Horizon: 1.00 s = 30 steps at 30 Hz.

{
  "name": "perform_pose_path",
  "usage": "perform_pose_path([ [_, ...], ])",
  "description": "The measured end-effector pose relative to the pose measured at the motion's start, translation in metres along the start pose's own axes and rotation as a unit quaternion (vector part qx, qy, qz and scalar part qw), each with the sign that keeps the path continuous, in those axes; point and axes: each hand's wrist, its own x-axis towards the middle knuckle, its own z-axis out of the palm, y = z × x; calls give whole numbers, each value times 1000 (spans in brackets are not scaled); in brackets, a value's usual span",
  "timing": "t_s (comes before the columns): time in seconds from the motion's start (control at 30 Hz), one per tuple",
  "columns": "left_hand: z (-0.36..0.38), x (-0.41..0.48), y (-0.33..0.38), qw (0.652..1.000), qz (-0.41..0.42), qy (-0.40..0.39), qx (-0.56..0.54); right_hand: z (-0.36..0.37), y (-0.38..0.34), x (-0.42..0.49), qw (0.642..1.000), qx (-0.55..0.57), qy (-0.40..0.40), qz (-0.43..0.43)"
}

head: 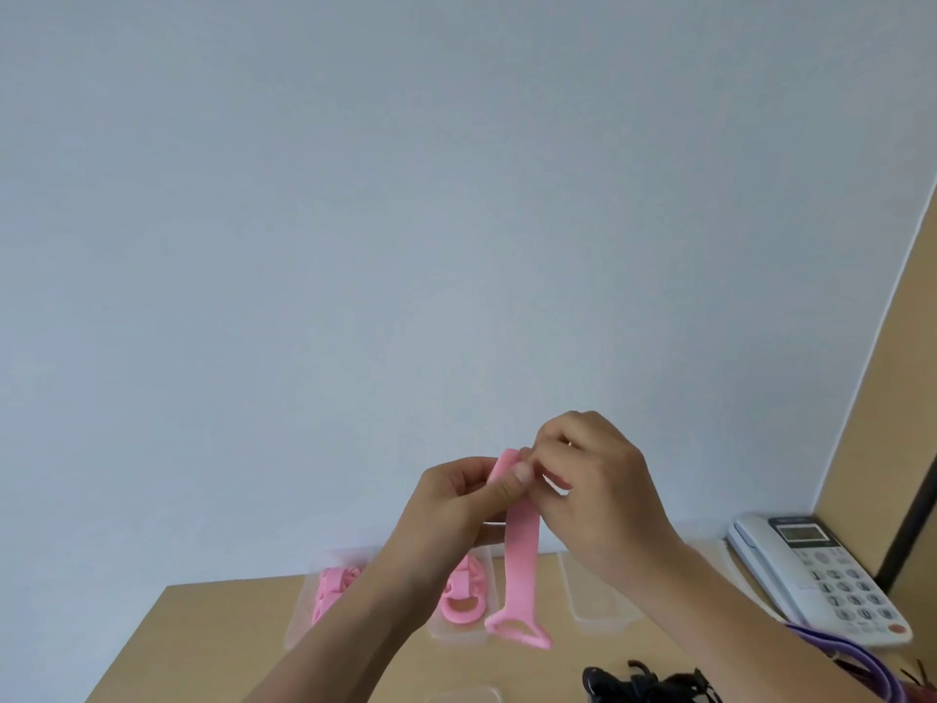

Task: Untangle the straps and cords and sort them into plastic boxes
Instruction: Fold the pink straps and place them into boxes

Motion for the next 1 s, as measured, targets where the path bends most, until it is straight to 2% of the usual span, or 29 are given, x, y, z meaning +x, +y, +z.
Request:
perform_pose_path([
  [0.13, 2, 2, -2, 999, -15, 5, -47, 0, 7, -12, 999, 3, -22, -41],
  [0.3, 3, 0, -3, 999, -7, -15, -40, -6, 4, -17, 990, 124, -63, 21],
  [0.43, 5, -4, -8, 999, -19, 28, -32, -11, 3, -13, 976, 169, -128, 57],
  [0.57, 9, -10, -11, 998, -15, 66, 0, -16, 1, -8, 967, 187, -157, 75],
  [0.73, 16, -11, -11, 990, 9, 107, 91, -16, -2, -3, 946, 208, -181, 172],
  [0.8, 14, -12, -9, 987, 9, 111, 114, -15, -4, -1, 942, 206, -202, 170],
  [0.9, 11, -11, -11, 988, 6, 124, 92, -13, -11, 0, 959, 174, -183, 132],
  [1.0, 6, -10, -20, 990, -41, 131, -23, -8, -14, -1, 971, 162, -130, 121],
])
